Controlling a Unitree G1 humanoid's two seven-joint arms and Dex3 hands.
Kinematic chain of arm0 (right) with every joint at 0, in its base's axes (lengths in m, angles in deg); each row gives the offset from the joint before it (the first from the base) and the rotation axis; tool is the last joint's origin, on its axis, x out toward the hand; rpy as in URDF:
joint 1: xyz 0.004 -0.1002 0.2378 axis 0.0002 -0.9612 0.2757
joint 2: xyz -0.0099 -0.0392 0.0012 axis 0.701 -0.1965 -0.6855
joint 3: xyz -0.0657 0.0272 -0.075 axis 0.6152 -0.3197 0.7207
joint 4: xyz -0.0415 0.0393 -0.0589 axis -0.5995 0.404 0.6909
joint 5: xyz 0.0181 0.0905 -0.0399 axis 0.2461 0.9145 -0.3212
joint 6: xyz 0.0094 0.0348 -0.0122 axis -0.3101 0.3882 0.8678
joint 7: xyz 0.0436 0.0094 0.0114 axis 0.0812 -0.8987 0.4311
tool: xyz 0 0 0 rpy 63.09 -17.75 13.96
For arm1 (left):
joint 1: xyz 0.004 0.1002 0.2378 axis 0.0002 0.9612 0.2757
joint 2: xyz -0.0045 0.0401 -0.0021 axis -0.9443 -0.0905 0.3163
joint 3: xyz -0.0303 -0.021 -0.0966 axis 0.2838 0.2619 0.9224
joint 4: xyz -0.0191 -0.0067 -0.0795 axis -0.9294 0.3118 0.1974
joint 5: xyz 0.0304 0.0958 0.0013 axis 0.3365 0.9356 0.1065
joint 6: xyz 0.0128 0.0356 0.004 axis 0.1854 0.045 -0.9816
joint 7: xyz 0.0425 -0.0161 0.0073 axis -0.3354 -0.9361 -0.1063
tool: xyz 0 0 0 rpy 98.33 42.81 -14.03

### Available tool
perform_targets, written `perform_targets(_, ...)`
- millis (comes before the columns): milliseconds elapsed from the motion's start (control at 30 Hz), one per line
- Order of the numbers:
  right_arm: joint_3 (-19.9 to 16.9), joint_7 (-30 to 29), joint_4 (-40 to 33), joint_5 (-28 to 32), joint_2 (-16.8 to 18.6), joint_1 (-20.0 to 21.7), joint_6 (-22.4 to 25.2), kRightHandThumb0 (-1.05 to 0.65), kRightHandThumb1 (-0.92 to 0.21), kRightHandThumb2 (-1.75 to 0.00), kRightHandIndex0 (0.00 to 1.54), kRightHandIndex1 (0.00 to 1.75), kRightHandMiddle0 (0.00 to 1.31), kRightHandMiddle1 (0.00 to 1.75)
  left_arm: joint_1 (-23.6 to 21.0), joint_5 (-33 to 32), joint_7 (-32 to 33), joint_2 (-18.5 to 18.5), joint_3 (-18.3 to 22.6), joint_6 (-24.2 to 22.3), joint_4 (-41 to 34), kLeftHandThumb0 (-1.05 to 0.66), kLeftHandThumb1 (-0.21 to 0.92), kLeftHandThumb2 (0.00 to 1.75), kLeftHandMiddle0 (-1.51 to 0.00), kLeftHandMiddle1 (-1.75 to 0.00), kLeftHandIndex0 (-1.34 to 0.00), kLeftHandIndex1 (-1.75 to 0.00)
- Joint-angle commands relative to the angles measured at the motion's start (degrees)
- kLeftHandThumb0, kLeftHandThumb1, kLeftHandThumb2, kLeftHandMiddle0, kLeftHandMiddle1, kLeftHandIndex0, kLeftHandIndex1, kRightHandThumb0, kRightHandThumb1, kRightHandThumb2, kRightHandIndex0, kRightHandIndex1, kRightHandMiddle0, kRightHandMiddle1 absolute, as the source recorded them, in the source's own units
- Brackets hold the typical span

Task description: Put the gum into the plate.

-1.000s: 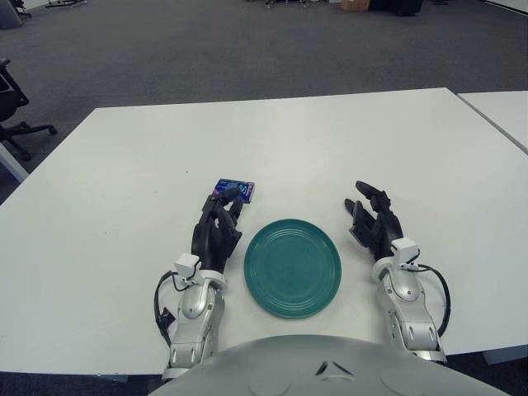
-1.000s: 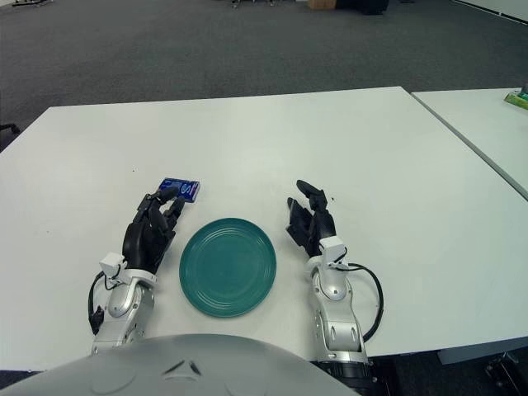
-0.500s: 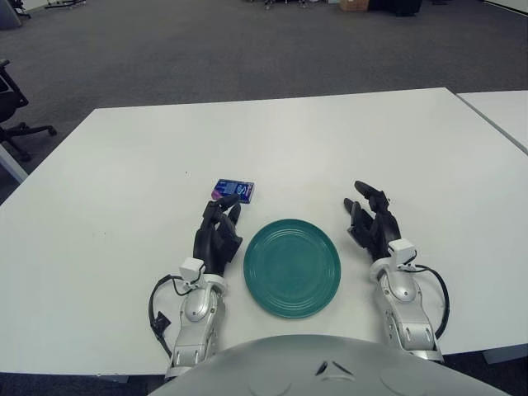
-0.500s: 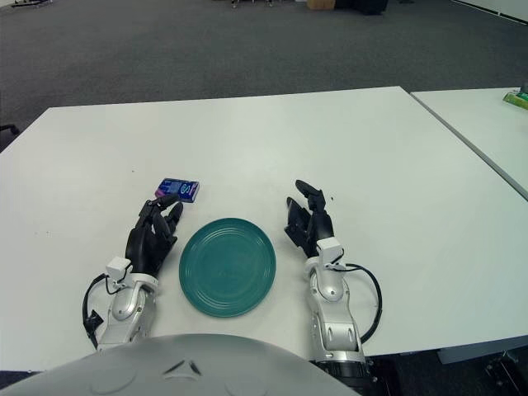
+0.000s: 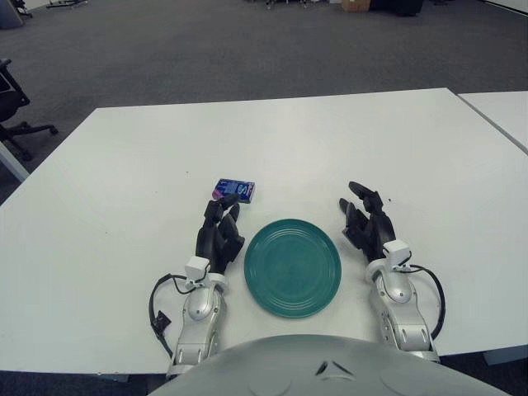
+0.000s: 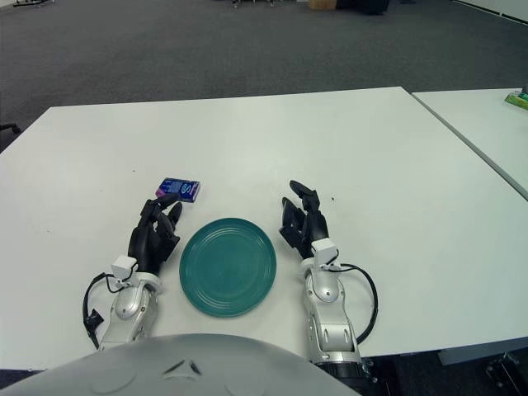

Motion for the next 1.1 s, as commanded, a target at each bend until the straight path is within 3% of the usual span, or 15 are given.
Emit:
perform_targets(0,-0.5,0.1,4.1,0.7,0.3,-0.3,2.0,-0.69,-0.92,-0.87,0.5,0.02,0.0,0.7,-9.0,7.3,5.0,3.8,-1.9,-6.9,-14.3,-0.87,0.92,0.84,-0.59,-0.1,-0.2,-1.05)
perform_targets(67,-0.5,0.0,4.7,0.6,0.4,0.0,1.6,-0.69,-0.92,-0.87,0.51,0.03,0.0,0.7,-11.1,10.2,6.4,4.2,-3.0,-8.7,-15.9,-0.83,0.92,0.84,-0.58,-0.1,-0.18,-1.03)
perform_targets(200,-0.6,-0.1,5.9,0.8,0.7,0.5,0.6,-0.7,-0.92,-0.87,0.52,0.03,0.0,0.71,-12.8,15.2,7.5,1.4,-3.0,-8.0,-14.8,-0.81,0.92,0.84,-0.55,-0.08,-0.13,-0.99)
perform_targets(367,-0.5,-0.2,6.7,0.9,1.2,0.8,-0.1,-0.71,-0.92,-0.87,0.51,0.03,0.0,0.69,-17.1,19.3,2.7,-7.4,0.1,-9.5,-13.8,-0.83,0.92,0.78,-0.47,-0.05,-0.07,-0.96)
perform_targets(500,-0.7,-0.7,6.5,1.0,1.7,0.5,0.3,-0.72,-0.92,-0.88,0.51,0.02,0.0,0.69,-18.6,28.5,-0.3,-16.7,0.8,-7.3,-12.2,-0.9,0.92,0.74,-0.42,-0.02,-0.03,-0.95)
perform_targets(800,-1.0,-1.4,5.8,0.6,1.8,0.1,0.5,-0.71,-0.92,-0.89,0.49,0.01,0.0,0.69,-24.2,35.8,-7.1,-28.6,-1.3,-4.2,-5.6,-1.0,0.92,0.64,-0.37,0.0,0.0,-0.97)
perform_targets(1067,-1.2,-1.7,4.9,0.2,1.4,-0.4,0.4,-0.71,-0.92,-0.91,0.51,0.02,0.0,0.71,-33.0,38.0,-17.3,-35.6,-6.1,-1.7,3.3,-0.99,0.92,0.46,-0.35,0.0,0.0,-1.01)
